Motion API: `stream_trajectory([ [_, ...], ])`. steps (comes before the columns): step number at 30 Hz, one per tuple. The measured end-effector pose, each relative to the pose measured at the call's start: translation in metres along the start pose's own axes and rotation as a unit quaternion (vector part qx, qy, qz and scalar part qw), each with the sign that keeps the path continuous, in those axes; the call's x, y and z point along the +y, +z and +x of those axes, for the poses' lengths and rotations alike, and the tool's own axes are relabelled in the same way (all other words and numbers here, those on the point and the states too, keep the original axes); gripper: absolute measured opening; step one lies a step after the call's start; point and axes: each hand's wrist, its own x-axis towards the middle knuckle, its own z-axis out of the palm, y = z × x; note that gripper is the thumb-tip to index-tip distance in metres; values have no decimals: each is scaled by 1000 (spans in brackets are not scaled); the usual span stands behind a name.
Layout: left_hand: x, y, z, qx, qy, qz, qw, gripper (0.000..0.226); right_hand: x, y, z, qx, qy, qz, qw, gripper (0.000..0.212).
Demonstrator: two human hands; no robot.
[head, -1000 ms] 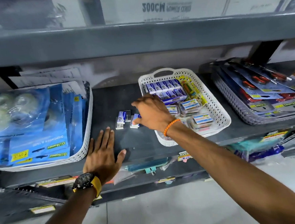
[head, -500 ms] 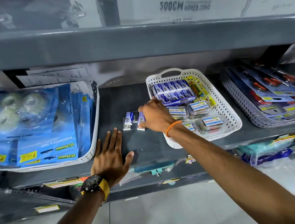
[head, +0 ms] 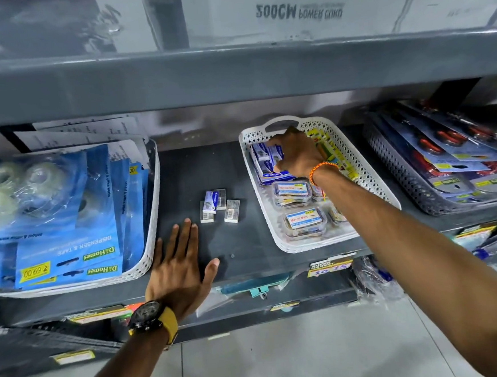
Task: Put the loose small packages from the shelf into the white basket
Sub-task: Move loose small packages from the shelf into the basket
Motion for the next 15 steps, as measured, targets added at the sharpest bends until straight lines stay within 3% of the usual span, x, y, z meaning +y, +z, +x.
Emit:
stream_trajectory([
  [15,0,-1,0,-7,-1,2,1000,88,-2,6,10,-69,-21,80,994,58],
])
